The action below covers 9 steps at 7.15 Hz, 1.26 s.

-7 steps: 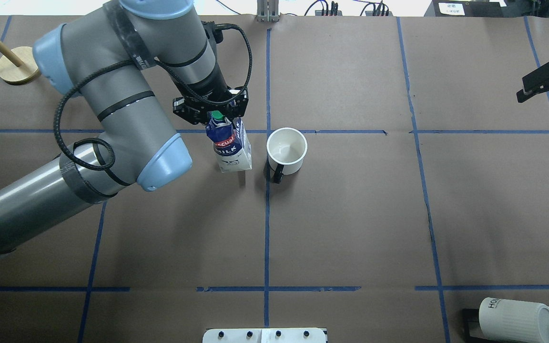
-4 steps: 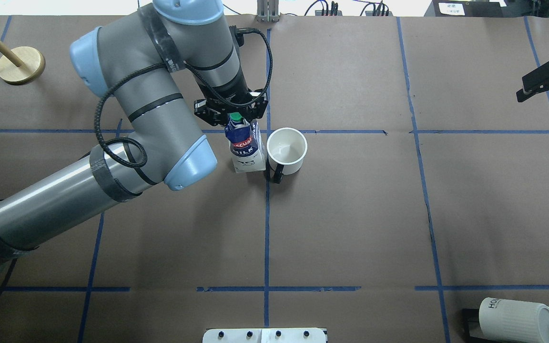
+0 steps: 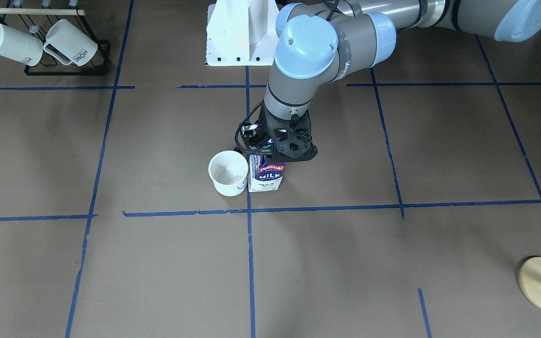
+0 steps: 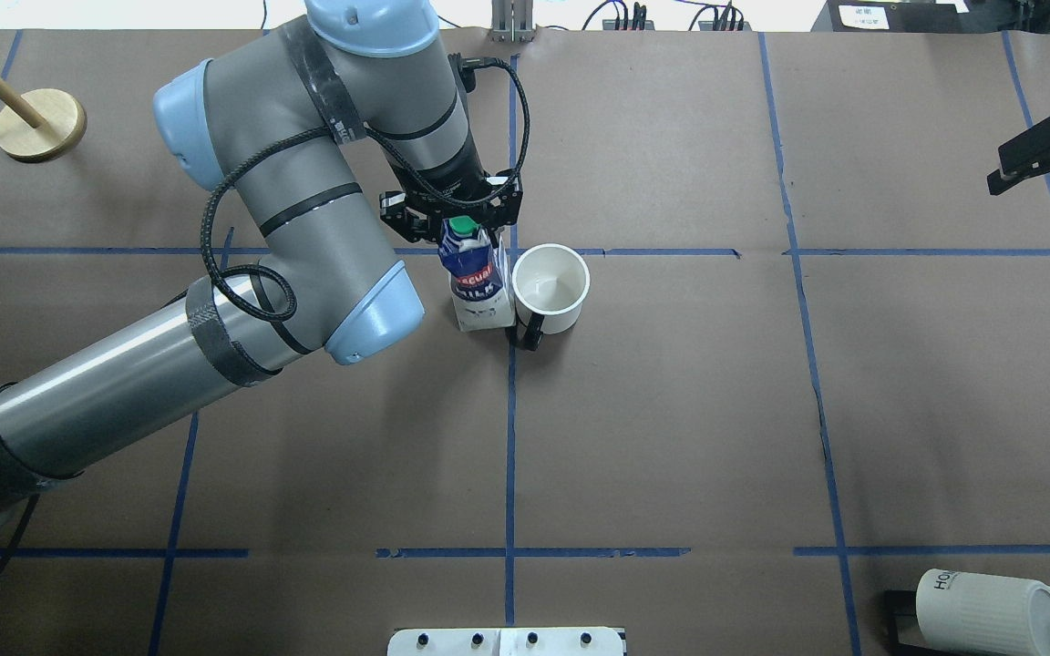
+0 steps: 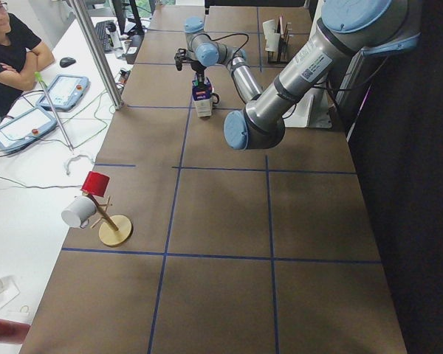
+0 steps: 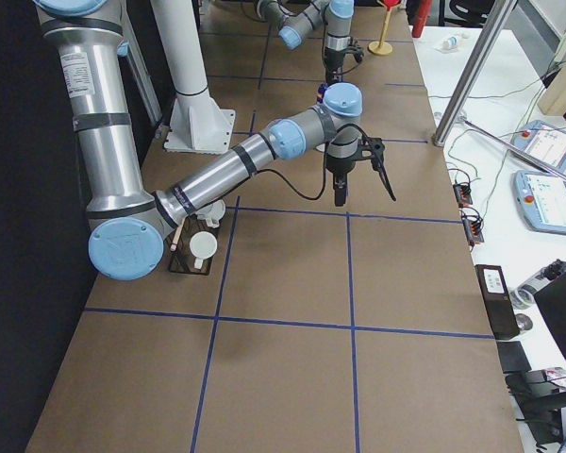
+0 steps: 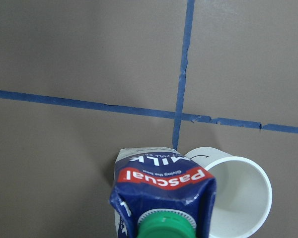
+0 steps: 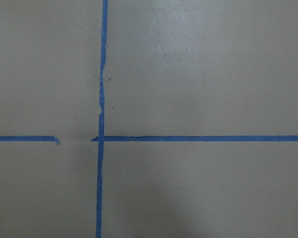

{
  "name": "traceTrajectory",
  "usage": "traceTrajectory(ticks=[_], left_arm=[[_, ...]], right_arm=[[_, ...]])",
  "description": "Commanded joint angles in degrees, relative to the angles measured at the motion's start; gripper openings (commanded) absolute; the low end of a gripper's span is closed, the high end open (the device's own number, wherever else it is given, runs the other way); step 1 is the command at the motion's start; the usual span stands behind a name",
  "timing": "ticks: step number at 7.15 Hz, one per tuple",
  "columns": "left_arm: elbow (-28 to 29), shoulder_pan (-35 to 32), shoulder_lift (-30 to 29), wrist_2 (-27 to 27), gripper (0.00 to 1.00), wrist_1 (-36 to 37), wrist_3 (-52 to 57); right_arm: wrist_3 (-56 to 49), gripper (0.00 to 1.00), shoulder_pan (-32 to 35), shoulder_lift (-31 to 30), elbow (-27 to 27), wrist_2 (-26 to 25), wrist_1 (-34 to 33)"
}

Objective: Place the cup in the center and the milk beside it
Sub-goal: 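Release the milk carton and raise the left gripper away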

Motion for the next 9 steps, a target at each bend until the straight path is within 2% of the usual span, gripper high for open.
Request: traceTrajectory(ticks=[1, 4, 5, 6, 7, 8, 9], left_arm=[[-0.3, -0.1, 0.0, 0.0, 1.00, 0.1, -0.2], [-1.4, -0.5, 0.0, -0.5, 1.00, 0.8, -0.2], [-3.8, -2.1, 0.2, -0.8, 1.00, 2.5, 0.3], [-8.1, -5.0, 0.2, -3.4, 1.00, 6.8, 0.7], [-12.5, -7.4, 2.8, -6.0, 1.00, 8.3, 1.0], [-19.4, -8.8, 10.3, -6.1, 1.00, 9.2, 7.2], [-23.3, -12.3, 16.9, -6.2, 1.00, 10.1, 16.2]], right_arm=[[0.1, 1.00, 0.0, 0.1, 0.0, 0.0, 0.0], [0.1, 1.00, 0.0, 0.1, 0.0, 0.0, 0.0], [-0.1, 1.00, 0.0, 0.1, -0.1, 0.0, 0.0], [-0.2, 1.00, 0.0, 0.1, -0.2, 0.1, 0.0], [-0.4, 1.00, 0.0, 0.1, -0.2, 0.1, 0.0], [-2.1, 1.00, 0.3, -0.6, -0.3, 0.1, 0.0], [-6.0, 1.00, 1.9, -2.4, -0.4, 0.6, 0.0]])
